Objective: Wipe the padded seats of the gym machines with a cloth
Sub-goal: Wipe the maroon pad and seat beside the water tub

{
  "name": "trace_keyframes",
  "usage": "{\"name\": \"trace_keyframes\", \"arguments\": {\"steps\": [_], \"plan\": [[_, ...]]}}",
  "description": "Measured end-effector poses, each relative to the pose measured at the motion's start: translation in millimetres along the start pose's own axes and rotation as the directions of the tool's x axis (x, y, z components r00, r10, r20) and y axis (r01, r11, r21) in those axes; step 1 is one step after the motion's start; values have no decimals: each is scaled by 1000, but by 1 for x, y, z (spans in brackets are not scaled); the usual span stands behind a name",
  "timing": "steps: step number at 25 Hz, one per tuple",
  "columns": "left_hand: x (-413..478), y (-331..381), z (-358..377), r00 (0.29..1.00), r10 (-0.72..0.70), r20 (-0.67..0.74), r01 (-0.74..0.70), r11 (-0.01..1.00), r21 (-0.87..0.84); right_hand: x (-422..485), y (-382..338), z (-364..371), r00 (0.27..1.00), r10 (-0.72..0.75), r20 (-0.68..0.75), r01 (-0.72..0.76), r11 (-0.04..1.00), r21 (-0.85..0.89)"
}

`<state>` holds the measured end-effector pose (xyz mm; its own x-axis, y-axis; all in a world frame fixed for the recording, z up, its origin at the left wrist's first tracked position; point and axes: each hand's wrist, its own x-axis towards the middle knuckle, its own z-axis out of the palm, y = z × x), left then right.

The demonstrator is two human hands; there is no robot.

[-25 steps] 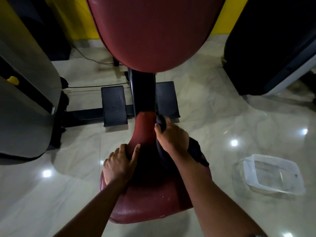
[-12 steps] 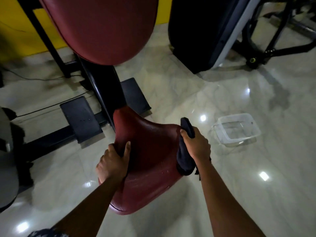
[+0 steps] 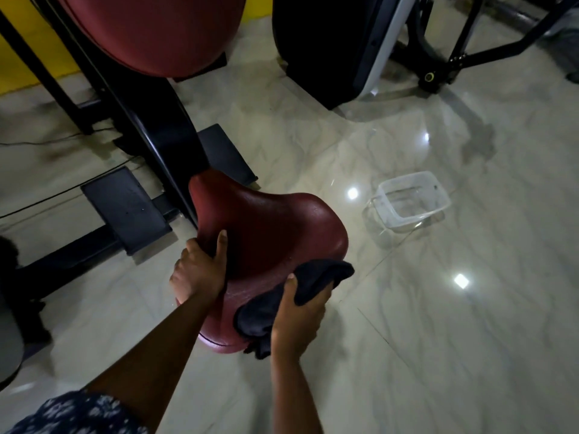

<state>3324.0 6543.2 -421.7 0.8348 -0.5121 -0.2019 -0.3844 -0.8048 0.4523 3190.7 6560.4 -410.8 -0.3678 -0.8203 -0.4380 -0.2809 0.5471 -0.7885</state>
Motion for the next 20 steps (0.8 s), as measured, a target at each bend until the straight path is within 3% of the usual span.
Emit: {"name": "trace_keyframes", "arguments": {"steps": [3,7,9,11,14,17,20], "plan": [[-3,-4,0,1000,26,6,-26,1000,-5,5,1,-6,992,-105,68,107,994,-28],[0,-6,4,999,38,-18,-38,999,-15,60,-14,-4,993,-109,-48,104,991,-86],[-1,-6,3,999,39,-12,-39,999,-25,26,-1,0,975,-222,-19,215,960,-181],[0,-6,-4,998,43,41,-41,998,-55,-14,22,2,901,-428,71,426,841,-335],[1,-19,-15,988,23,151,8,980,-197,11,26,3,741,-629,236,637,546,-544],[-10,-32,-15,991,-52,123,96,921,-377,59,-18,8,618,-675,403,735,316,-599],[-15,-31,-10,989,-112,97,144,881,-451,60,-39,29,545,-702,459,783,230,-577]]}}
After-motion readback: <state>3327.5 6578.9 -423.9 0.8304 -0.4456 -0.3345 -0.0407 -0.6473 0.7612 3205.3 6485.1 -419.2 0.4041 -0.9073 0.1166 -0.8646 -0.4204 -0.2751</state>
